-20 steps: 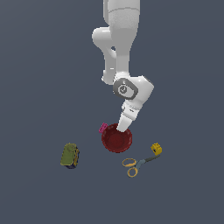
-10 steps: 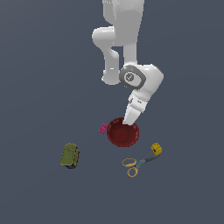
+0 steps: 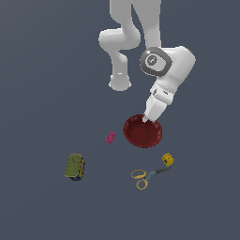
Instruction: Pick up a designated object from a clutter of objects.
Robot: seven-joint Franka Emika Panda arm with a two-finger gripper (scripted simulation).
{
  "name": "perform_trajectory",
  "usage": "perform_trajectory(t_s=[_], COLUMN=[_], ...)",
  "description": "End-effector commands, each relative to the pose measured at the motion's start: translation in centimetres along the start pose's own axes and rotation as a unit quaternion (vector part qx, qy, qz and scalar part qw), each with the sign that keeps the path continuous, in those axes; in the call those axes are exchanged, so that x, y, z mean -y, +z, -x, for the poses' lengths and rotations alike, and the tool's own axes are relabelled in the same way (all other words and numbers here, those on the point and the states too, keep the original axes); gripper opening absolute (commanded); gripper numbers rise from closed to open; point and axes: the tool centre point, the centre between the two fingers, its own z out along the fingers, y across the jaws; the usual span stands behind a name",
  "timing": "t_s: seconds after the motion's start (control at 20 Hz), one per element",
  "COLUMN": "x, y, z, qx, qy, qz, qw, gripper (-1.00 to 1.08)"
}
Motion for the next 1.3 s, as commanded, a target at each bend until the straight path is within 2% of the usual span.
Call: perform_trajectory(t_s=[0.0,0.8,1.25], x=[-0.5,-4.1,-5.7], y=[-2.5,-19.2,-24.6], z=[-0.3,-2.6,-3.4], qx=[-0.001,-0.002,0.0], qy=[0.0,0.0,0.002], qz=[0.0,-0.001,0.002], qw=[1.0,1.0,1.0], gripper=[-1.0,-1.0,-1.0])
